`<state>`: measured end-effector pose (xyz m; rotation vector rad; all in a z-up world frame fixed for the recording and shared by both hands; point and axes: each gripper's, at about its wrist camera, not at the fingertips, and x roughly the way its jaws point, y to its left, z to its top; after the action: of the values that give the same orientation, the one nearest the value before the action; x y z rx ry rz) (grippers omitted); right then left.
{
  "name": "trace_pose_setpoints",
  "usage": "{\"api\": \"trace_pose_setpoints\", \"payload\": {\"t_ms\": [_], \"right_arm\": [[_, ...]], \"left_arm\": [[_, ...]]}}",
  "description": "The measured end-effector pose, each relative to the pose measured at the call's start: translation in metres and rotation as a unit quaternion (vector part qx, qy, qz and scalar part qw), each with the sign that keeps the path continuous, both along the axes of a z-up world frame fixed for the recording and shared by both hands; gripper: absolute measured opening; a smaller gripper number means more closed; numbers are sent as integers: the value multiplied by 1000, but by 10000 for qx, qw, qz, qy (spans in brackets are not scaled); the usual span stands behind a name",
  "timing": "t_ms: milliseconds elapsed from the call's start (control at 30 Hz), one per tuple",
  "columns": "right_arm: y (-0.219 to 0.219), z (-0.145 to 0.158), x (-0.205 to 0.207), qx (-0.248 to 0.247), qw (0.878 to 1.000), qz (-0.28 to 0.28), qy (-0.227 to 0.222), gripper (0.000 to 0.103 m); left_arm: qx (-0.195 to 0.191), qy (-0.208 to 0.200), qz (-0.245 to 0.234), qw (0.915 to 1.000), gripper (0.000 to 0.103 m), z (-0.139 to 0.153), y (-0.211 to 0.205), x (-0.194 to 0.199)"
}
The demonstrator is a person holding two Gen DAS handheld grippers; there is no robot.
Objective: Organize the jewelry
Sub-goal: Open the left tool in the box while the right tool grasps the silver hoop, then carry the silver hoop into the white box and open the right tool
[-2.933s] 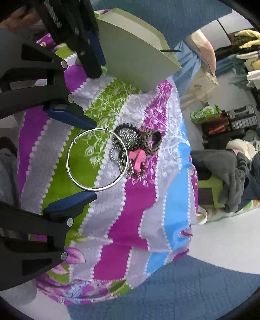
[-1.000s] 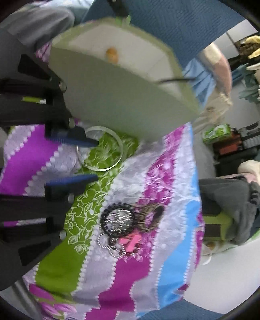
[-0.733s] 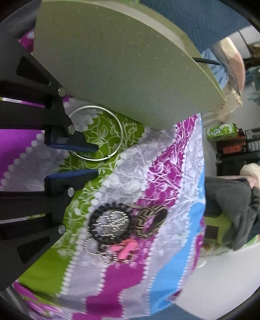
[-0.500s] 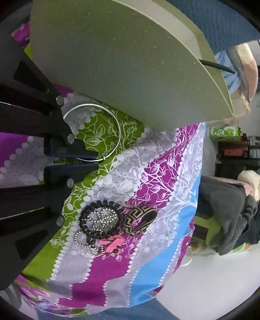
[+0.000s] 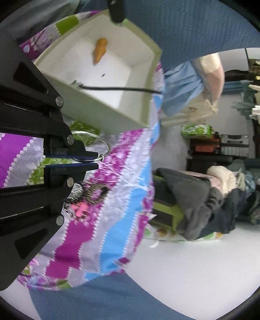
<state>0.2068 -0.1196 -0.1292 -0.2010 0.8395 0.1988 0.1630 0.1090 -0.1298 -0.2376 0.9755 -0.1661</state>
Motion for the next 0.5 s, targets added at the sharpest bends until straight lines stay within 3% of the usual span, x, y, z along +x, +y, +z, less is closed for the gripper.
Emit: {"api": "trace_pose_setpoints", "payload": {"t_ms": [233, 500], "right_arm": [[20, 38, -3, 439, 9984, 295, -202, 2], [57, -4, -7, 814, 9941, 616, 378, 2]], "left_arm": [[8, -2, 49, 10000, 30, -3, 6, 1], [9, 147, 115, 9998, 30, -17, 12, 3]]}}
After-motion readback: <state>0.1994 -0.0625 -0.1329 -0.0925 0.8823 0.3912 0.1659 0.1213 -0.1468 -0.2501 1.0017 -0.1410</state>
